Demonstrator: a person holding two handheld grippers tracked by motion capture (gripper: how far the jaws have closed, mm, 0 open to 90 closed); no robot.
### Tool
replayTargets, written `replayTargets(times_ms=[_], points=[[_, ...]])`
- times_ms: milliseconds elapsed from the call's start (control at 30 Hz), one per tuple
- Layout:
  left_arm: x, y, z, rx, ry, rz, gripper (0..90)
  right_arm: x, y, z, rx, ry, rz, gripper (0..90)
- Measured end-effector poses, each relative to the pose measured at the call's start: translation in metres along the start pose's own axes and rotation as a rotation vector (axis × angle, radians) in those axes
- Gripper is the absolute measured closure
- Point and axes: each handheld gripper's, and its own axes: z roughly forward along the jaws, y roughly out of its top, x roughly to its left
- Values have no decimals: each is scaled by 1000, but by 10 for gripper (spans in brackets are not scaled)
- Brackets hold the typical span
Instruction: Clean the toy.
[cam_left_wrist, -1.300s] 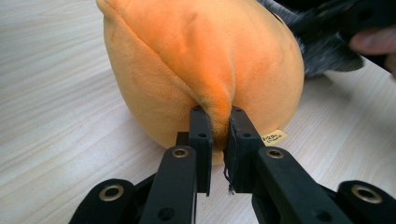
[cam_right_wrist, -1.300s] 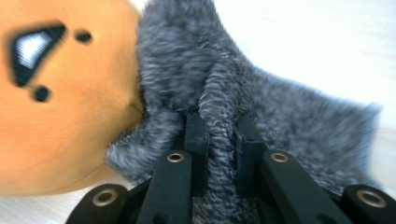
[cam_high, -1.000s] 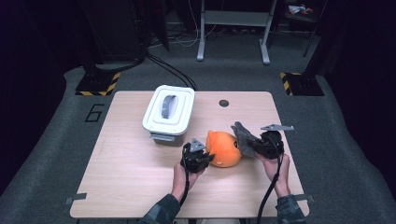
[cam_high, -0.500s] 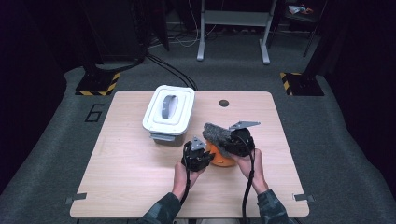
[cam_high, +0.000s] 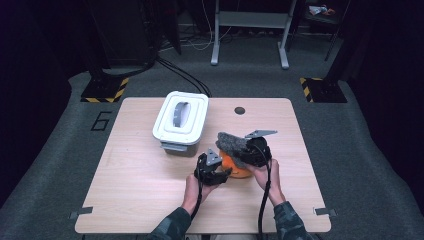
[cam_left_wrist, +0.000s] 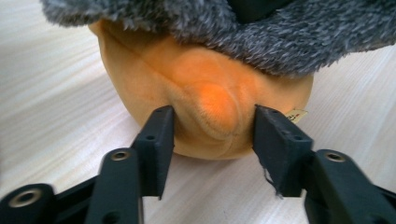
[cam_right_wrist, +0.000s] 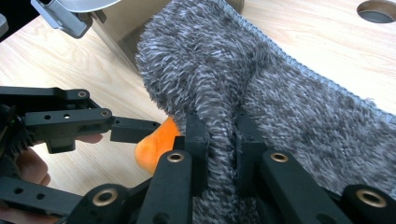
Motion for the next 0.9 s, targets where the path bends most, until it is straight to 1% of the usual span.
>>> replayTargets(times_ms=[67, 100, 167, 233, 267, 300, 367, 400, 433, 500, 533, 567, 600, 667, 800, 833, 867, 900], points=[[-2, 1, 2, -4, 12, 22, 630, -1, 1, 0, -5, -2, 0, 794], [-2, 2, 2, -7, 14, 25, 688, -1, 1, -1, -11, 4, 6, 794], [-2, 2, 3, -6, 13, 2, 765, 0, 1, -6, -32, 5, 3, 794], [-2, 3, 3, -19, 9, -24, 793, 3, 0, -14, -51, 12, 1, 794], [-1, 5, 2, -20, 2, -35, 800, 4, 0, -19, -63, 21, 2, 794], [-1, 6, 1, -22, -10, -56, 805, 6, -1, -23, -72, 31, 8, 794], [-2, 10, -2, -25, -32, -92, 809, 10, -1, -30, -82, 35, 0, 794], [-2, 12, -3, -25, -43, -102, 811, 11, -2, -31, -85, 48, 2, 794], [-4, 13, -5, -30, -48, -123, 813, 14, -3, -32, -82, 41, -3, 794], [-5, 15, -8, -26, -51, -131, 817, 16, -6, -28, -62, 10, -22, 794], [-6, 15, -9, -18, -48, -134, 818, 17, -8, -26, -54, 0, -22, 794], [-5, 15, -8, -11, -45, -136, 818, 16, -12, -22, -50, -20, -30, 794], [-5, 13, -7, -11, -44, -148, 818, 15, -14, -20, -50, -30, -36, 794], [-2, 12, -6, -9, -49, -166, 818, 14, -19, -17, -52, -41, -32, 794], [-2, 13, -6, -12, -48, -164, 817, 12, -20, -19, -59, -62, -33, 794], [-2, 13, -6, -15, -49, -167, 816, 11, -20, -20, -61, -81, -36, 794], [-1, 12, -6, -14, -52, -171, 816, 9, -21, -22, -58, -90, -39, 794], [-1, 12, -6, -18, -52, -177, 816, 7, -21, -23, -61, -100, -29, 794]])
